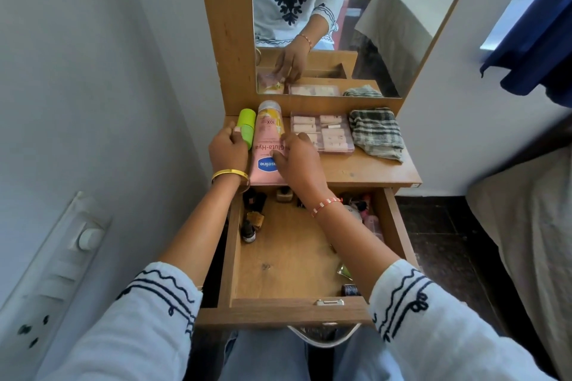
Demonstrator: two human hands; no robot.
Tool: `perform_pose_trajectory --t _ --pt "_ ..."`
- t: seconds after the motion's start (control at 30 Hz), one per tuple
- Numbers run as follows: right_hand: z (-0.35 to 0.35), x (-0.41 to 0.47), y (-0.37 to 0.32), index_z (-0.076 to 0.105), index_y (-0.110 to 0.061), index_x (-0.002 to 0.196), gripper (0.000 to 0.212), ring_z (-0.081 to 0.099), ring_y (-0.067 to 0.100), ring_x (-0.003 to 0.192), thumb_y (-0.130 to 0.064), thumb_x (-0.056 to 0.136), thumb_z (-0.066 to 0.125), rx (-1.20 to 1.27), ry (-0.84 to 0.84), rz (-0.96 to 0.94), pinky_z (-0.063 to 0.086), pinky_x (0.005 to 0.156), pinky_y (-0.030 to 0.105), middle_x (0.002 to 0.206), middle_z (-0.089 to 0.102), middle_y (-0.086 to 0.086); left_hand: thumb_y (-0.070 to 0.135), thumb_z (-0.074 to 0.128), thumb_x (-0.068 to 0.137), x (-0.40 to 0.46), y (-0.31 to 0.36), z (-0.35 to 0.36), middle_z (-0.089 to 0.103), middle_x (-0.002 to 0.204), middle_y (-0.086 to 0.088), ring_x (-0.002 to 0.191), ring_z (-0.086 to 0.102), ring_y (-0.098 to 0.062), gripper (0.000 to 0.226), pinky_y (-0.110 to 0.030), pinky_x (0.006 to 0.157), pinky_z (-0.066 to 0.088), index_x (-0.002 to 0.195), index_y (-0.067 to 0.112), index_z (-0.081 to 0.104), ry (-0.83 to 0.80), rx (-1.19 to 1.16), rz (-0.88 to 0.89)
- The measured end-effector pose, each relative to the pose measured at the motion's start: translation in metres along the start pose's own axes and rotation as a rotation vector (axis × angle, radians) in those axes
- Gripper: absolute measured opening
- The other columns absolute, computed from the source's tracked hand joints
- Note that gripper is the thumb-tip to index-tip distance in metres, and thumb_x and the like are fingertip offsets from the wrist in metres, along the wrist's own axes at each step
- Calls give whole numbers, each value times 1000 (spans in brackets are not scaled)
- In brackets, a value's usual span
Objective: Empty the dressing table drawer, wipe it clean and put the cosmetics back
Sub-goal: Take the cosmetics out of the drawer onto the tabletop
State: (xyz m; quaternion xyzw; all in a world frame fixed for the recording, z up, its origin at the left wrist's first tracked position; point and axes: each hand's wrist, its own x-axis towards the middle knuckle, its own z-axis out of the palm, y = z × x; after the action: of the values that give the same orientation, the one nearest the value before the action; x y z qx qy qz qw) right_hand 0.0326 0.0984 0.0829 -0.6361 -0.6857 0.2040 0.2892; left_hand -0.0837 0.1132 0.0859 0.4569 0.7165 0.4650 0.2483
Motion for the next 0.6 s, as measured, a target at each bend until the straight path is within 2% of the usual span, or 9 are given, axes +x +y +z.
perform_pose_trajectory --t 0.17,0.27,0.3,0.37,0.43,0.53,0.6 --pt "-6 -14 8 52 -8 120 31 57 17 98 -20 91 56 81 59 -3 56 78 33 115 54 7 18 36 99 -7 -6 -2 49 138 -10 126 48 -25 38 -27 99 39 133 6 48 27 -89 -47" --pt "-13 -35 22 60 -5 102 16 56 15 81 -16 90 56 105 185 -68 50 68 28 96 61 6 16 37 98 -15 -9 -4 51 136 -10 125 48 -24 37 -26 99 38 131 6 50 53 -143 -64" --pt "-13 -44 28 61 -5 92 12 55 15 73 -16 90 57 106 235 -71 47 63 28 85 62 6 16 37 98 -21 -9 -4 52 136 -9 124 49 -23 36 -22 95 38 130 7 50 70 -159 -82" --pt "-13 -62 39 59 -8 75 16 50 16 59 -17 89 57 110 318 -27 40 55 29 65 57 3 14 38 97 -36 -11 -3 54 133 -9 121 52 -21 35 -12 82 37 129 7 51 120 -197 -87" --pt "-15 -77 50 53 -11 66 25 45 15 53 -20 89 57 128 329 65 36 53 28 58 51 0 12 40 96 -56 -13 0 53 130 -13 119 52 -21 34 0 70 36 128 5 51 169 -229 -39" --pt "-16 -92 71 56 -10 71 25 53 17 61 -24 92 54 87 220 226 43 59 32 65 58 4 10 43 95 -84 -14 4 44 129 -14 112 52 -14 35 7 62 39 129 3 49 206 -273 39" --pt "-17 -93 84 62 -10 92 16 59 22 86 -24 92 54 -27 96 320 47 76 33 94 64 7 10 46 94 -101 -16 6 43 123 -10 103 49 -7 31 4 63 42 124 2 51 222 -279 95"
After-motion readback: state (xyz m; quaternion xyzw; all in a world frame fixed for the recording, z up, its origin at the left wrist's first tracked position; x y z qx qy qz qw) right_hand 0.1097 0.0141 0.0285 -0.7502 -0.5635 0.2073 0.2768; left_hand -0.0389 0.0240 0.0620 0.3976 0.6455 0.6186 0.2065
